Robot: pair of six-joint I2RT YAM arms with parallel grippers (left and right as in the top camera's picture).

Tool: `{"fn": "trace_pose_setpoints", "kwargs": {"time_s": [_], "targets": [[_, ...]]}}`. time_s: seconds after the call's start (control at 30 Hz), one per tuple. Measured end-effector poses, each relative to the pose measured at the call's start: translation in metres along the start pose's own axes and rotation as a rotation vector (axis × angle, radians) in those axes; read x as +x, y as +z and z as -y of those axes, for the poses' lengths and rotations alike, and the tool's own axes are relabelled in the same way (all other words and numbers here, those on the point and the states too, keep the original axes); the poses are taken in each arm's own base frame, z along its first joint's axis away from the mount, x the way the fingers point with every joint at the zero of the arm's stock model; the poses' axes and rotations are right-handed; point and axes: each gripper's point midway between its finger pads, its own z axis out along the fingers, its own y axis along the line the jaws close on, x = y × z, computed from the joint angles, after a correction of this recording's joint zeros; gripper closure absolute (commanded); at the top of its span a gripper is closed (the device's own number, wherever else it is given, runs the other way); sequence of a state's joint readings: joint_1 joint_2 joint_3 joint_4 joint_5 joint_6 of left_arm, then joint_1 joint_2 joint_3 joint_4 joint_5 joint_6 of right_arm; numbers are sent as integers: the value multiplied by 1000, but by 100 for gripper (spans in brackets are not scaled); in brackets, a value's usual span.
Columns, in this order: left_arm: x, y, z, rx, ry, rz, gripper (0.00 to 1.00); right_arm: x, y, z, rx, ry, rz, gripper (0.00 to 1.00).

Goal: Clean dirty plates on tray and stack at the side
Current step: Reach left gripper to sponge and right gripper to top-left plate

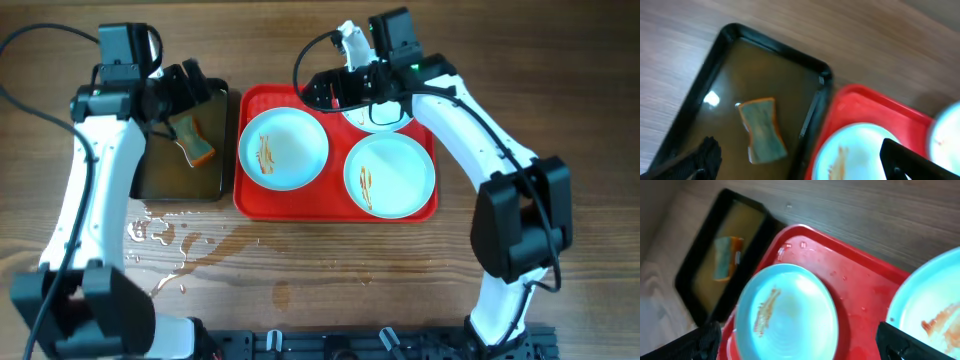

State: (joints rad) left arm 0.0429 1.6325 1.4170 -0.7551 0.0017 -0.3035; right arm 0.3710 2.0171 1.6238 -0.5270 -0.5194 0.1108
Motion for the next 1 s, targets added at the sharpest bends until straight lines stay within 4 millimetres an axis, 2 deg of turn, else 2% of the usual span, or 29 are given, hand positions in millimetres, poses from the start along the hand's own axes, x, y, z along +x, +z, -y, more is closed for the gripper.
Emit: {"fn": "trace_pose_setpoints", "kwargs": {"time_s": [0.07, 0.17, 0.23, 0.33, 0.47, 0.5, 0.57, 0.7, 0.8, 0.9, 1.0], "targets": [[4, 21, -16, -64, -32, -31, 0, 2, 6, 1, 52, 1, -4, 0], [9, 37, -30, -114, -56, -60, 0, 6, 14, -4, 126, -2, -12, 4], [9, 37, -31, -117, -58, -59, 0, 8, 17, -3, 157, 13, -13, 7], [9, 37, -31, -121, -59, -58, 0, 14, 23, 9, 199, 52, -29, 15], [11, 36, -33, -128, -62, -67, 0, 39, 37, 24, 238, 129, -110, 32], [14, 36, -34, -132, -62, -78, 0, 49, 41, 29, 249, 165, -139, 40], [16, 36, -35, -140, -68, -88, 0, 68, 51, 35, 260, 231, -199, 45], [26, 34, -39, -158, -105, -124, 0, 79, 53, 36, 264, 306, -231, 59], [28, 34, -40, -164, -127, -131, 0, 91, 57, 35, 276, 368, -267, 64], [29, 33, -40, -166, -132, -134, 0, 111, 64, 24, 284, 410, -332, 66], [32, 33, -41, -171, -134, -145, 1, 122, 68, 12, 295, 427, -363, 76]]}}
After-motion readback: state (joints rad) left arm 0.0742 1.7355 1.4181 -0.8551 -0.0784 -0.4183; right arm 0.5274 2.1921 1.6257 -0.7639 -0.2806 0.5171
